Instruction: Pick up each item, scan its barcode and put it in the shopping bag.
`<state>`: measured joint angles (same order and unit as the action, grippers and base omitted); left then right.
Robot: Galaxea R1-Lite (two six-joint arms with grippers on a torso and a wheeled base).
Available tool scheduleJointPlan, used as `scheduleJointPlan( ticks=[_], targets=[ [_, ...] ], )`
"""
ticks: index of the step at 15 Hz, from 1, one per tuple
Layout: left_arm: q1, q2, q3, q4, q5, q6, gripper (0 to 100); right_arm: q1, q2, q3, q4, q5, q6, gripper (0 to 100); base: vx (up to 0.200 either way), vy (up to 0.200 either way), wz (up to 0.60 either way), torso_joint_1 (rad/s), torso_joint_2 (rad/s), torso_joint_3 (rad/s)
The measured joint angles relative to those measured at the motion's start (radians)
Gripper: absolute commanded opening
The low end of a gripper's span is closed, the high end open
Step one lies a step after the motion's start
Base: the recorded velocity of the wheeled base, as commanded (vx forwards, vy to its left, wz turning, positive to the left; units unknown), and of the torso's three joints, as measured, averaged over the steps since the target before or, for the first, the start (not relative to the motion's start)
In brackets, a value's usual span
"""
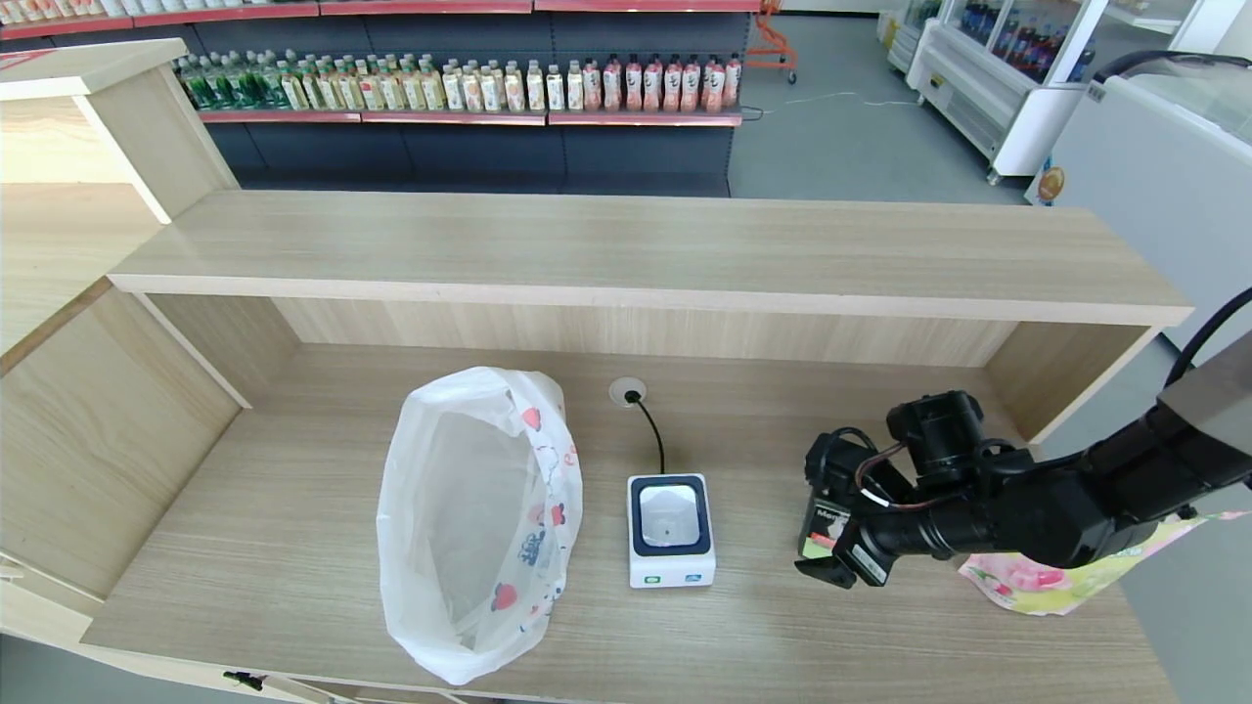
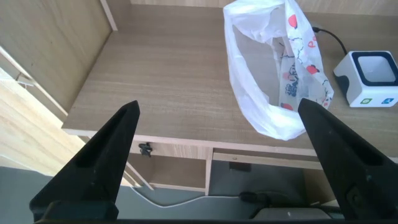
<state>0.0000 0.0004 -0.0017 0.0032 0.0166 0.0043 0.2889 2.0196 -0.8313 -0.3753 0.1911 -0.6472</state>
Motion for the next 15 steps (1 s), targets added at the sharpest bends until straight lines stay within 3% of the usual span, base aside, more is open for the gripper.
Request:
scheduleJointPlan(
  ticks=[10,12,15],
  targets=[
    [0.000,0.000,0.000,0.000,0.000,0.000,100,0.015,0.002,0.061,-0.121,0.005,0.017,0,0.000,0.000,0.00,0.000,0.00,0.000],
    [0.000,0.000,0.000,0.000,0.000,0.000,100,0.015,-0.036,0.094,-0.156,0.017,0.103,0,0.000,0.000,0.00,0.000,0.00,0.000],
    [0.000,0.000,0.000,0.000,0.000,0.000,100,0.013,-0.180,0.115,-0.167,0.068,0.334,0,0.000,0.000,0.00,0.000,0.00,0.000]
  ],
)
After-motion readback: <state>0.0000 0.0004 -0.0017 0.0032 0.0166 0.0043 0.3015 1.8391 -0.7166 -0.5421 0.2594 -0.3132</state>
